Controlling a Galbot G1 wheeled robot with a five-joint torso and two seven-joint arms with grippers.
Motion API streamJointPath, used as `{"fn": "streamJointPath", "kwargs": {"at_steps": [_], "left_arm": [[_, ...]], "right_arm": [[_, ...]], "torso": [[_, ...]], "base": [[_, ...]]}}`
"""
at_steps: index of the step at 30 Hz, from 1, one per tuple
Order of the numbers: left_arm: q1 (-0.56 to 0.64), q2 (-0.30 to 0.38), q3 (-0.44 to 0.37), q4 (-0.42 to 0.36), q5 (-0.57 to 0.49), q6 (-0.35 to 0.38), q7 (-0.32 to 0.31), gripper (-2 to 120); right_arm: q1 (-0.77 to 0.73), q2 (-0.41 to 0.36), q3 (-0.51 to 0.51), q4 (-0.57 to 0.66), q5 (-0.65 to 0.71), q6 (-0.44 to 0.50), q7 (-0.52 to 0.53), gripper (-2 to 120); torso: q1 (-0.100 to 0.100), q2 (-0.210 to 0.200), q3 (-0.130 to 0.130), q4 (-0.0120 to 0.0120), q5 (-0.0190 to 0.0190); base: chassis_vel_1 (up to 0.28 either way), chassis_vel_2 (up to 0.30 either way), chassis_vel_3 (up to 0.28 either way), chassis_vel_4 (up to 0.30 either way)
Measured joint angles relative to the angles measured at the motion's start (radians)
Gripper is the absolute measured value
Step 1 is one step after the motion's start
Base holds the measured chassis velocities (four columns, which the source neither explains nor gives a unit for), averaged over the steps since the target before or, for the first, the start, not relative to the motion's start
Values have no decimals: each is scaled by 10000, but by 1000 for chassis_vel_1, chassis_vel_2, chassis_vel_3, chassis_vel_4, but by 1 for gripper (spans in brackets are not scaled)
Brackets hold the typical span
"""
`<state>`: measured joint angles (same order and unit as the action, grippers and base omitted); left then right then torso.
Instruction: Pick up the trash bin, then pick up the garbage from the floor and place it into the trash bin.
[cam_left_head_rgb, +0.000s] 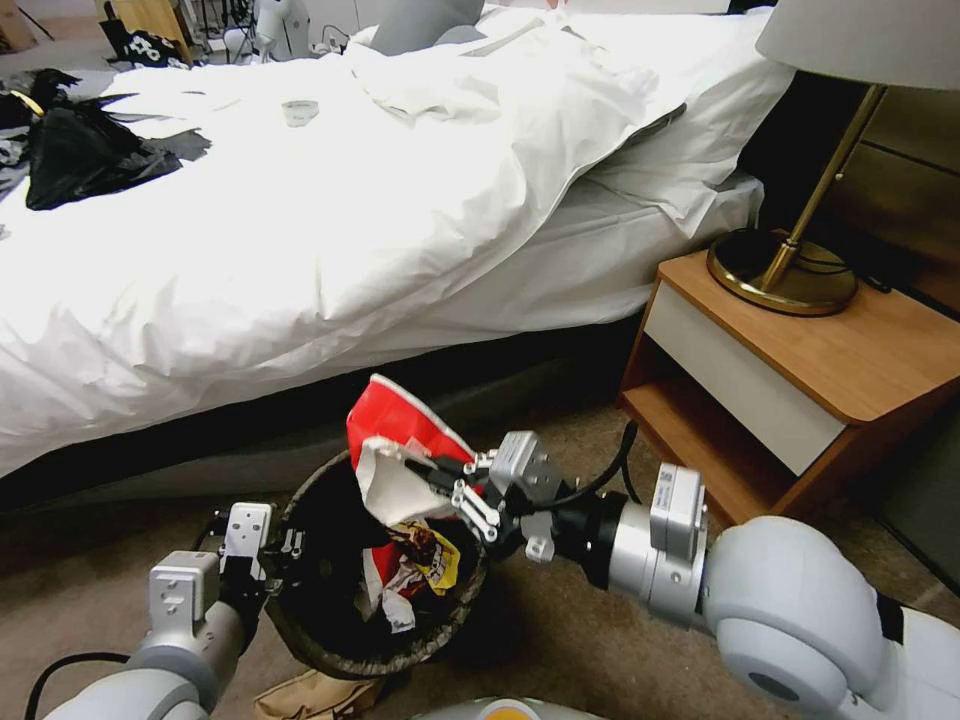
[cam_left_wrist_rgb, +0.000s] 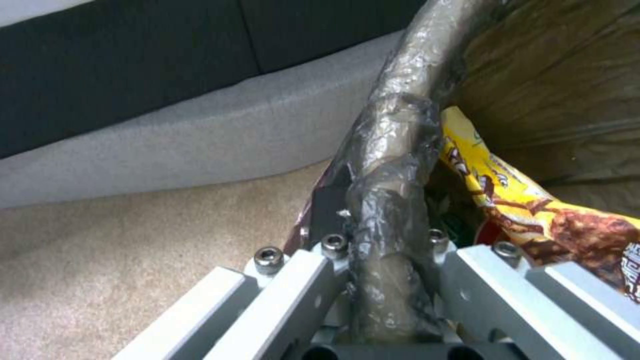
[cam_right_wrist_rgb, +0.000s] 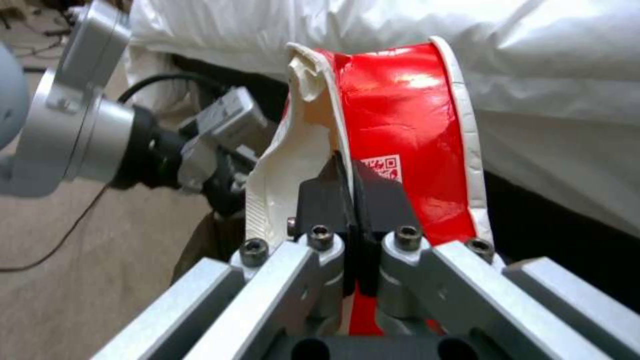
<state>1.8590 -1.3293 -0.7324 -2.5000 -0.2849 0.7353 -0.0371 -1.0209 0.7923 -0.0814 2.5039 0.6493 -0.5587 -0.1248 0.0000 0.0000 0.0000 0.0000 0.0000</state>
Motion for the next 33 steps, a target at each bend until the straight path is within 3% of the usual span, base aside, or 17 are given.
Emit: {"fn": "streamJointPath", "kwargs": {"at_steps": [14,17,20,21,23,32,33], "left_arm": [[-4,-7,33,0,30,0,31,1],[-15,-10,42,0,41,0,35,1],[-21,-23,59,0,47,0,40,1],[-30,-34,77,0,62,0,46,1],[-33,-39,83,0,67,0,46,1],[-69,-105,106,0,98,0,54,1],[-69,-105,106,0,98,0,54,1]], "right_arm": [[-128,-113,-608,-121,-782,60,-398,1],[-16,-107,-623,-120,-789,-46,-480,15],[50,-102,-678,-125,-790,-74,-487,22],[118,-95,-729,-151,-783,-89,-496,30],[141,-93,-744,-159,-779,-95,-503,32],[309,-18,-907,-296,-730,-144,-557,70],[309,-18,-907,-296,-730,-144,-557,70]], "torso": [[0,0,0,0,0],[-1,0,0,0,0],[0,0,0,0,0],[0,0,0,0,0],[0,0,0,0,0],[0,0,0,0,-1],[0,0,0,0,-1]], "base": [[0,0,0,0],[0,0,0,0],[0,0,0,0],[0,0,0,0],[0,0,0,0],[0,0,0,0],[0,0,0,0]]}}
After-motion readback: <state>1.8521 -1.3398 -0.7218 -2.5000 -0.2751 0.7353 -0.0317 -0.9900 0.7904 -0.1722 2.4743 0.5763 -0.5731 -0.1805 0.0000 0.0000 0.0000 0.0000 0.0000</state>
